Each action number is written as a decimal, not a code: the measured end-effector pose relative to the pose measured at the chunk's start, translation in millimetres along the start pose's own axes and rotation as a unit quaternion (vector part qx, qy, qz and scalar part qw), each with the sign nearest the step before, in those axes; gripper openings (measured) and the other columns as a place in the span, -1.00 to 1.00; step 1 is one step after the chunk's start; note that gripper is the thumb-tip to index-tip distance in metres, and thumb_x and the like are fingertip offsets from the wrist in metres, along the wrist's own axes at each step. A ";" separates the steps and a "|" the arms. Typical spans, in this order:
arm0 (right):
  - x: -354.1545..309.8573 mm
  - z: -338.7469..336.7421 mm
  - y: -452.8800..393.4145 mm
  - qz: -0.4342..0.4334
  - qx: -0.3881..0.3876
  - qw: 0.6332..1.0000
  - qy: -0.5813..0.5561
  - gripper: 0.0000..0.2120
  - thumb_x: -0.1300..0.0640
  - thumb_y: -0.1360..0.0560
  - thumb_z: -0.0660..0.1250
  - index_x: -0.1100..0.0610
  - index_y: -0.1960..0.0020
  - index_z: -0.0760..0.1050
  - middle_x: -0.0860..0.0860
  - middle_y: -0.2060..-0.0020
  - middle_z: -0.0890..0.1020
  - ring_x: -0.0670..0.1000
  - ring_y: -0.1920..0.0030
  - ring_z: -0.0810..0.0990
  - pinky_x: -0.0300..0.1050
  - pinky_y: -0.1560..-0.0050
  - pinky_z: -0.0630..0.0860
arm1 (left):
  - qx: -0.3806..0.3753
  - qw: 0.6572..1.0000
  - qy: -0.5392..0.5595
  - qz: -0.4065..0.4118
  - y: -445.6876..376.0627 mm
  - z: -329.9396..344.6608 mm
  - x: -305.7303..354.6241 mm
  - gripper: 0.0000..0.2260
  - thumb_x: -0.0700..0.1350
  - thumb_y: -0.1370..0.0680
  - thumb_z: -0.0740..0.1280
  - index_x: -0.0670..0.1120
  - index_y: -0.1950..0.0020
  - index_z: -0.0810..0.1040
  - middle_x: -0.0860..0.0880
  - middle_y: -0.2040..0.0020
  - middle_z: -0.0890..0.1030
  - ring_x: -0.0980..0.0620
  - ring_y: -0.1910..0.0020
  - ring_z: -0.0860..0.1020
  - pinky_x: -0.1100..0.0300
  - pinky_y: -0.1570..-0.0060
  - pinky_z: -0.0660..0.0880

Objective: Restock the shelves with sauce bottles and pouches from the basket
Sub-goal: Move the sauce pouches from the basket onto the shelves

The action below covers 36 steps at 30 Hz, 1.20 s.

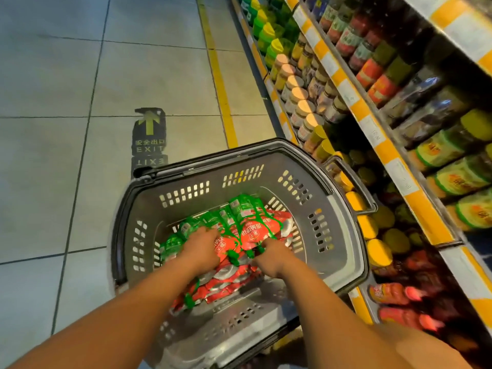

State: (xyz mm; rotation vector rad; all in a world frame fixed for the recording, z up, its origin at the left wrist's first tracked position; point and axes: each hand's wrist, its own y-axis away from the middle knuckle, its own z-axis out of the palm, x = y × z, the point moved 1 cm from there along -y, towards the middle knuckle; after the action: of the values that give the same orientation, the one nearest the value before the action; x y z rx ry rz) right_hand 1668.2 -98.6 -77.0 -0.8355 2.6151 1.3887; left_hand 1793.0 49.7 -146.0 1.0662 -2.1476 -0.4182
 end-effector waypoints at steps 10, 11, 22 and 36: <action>20.7 -7.1 -39.3 0.019 -0.030 0.994 -0.099 -0.72 0.19 -0.52 0.46 0.12 -0.14 0.42 0.04 0.01 0.58 -0.02 0.13 0.53 -0.21 0.31 0.38 | -0.020 0.993 -0.108 0.036 -14.8 37.2 -5.7 -0.11 0.18 -0.48 0.50 0.11 -0.66 0.06 -0.08 -0.69 0.02 -0.21 -0.67 -0.03 -0.29 -0.54 0.23; 19.2 -5.2 -41.9 0.021 -0.038 0.993 -0.108 -0.68 0.19 -0.52 0.46 0.15 -0.21 0.43 0.08 -0.06 0.60 0.02 0.09 0.56 -0.22 0.32 0.38 | -0.017 0.992 -0.115 0.038 -14.4 38.9 -6.1 -0.12 0.17 -0.49 0.49 0.10 -0.66 0.04 -0.09 -0.69 0.01 -0.21 -0.67 -0.05 -0.29 -0.55 0.22; 5.3 6.1 -53.9 0.062 -0.083 0.975 -0.197 -0.43 0.22 -0.44 0.53 0.10 -0.39 0.40 0.17 -0.18 0.59 0.16 0.05 0.59 -0.06 0.20 0.56 | -0.006 0.994 -0.091 0.057 -20.5 37.7 -15.4 -0.18 0.07 -0.53 0.49 0.13 -0.67 0.10 -0.05 -0.69 0.08 -0.18 -0.67 0.02 -0.14 -0.60 0.17; -6.3 -16.3 -43.0 -0.047 0.241 0.967 -0.065 -0.58 0.39 -0.48 0.30 0.00 -0.17 0.68 0.05 -0.02 0.71 0.13 0.05 0.67 -0.11 0.16 0.52 | 0.074 0.982 -0.142 0.098 -11.0 28.7 -6.5 -0.47 -0.07 -0.55 0.40 0.03 -0.52 0.39 -0.02 -0.36 0.53 -0.12 -0.34 0.47 -0.04 -0.33 0.47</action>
State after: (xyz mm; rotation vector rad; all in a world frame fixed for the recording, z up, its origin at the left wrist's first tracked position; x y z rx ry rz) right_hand 1697.7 -127.8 -97.7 -0.7512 2.5965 0.7016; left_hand 1781.7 47.6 -175.3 0.9057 -2.5450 -0.3390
